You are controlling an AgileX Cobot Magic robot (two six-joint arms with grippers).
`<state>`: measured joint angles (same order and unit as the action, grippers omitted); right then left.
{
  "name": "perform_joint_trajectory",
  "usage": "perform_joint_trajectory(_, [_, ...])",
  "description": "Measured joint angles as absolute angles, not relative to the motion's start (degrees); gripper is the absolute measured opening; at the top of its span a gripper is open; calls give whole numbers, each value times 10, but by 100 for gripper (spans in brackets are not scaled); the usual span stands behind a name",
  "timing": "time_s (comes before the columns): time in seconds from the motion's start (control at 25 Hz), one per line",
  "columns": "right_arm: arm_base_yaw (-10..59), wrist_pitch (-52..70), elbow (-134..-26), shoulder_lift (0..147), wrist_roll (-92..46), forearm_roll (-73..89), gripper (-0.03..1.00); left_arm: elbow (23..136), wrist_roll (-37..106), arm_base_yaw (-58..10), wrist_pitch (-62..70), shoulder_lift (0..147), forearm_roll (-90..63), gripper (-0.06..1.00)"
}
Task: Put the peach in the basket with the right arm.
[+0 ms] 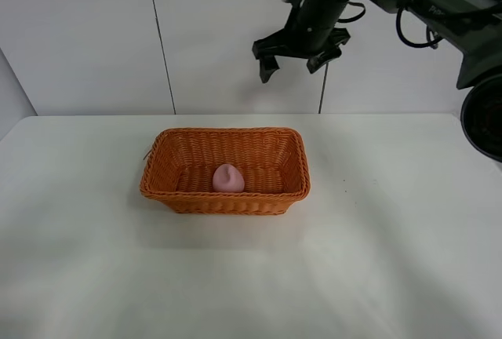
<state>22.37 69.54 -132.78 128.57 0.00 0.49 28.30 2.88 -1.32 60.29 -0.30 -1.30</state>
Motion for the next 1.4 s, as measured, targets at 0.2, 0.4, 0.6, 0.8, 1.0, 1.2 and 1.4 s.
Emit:
perform_joint_trajectory(0.2, [125, 695, -1328, 1286, 0, 0, 70, 283, 29, -13, 603, -3, -13, 99])
perform_joint_trajectory(0.4, [48, 695, -1328, 1286, 0, -4, 70, 283, 29, -13, 603, -3, -13, 99])
perform_joint_trajectory(0.6, [11, 696, -1327, 1287, 0, 0, 70, 283, 29, -13, 603, -3, -13, 99])
perform_joint_trajectory(0.8, [9, 696, -1280, 1264, 0, 0, 70, 283, 29, -13, 603, -3, -13, 99])
perform_joint_trajectory(1.0, [9, 696, -1181, 1183, 0, 0, 70, 283, 29, -13, 603, -3, -13, 99])
perform_joint_trajectory(1.2, [9, 695, -1032, 1053, -3, 3, 70, 283, 29, -13, 603, -3, -13, 99])
perform_joint_trajectory(1.4, [9, 695, -841, 886, -3, 3, 70, 283, 29, -13, 603, -3, -13, 99])
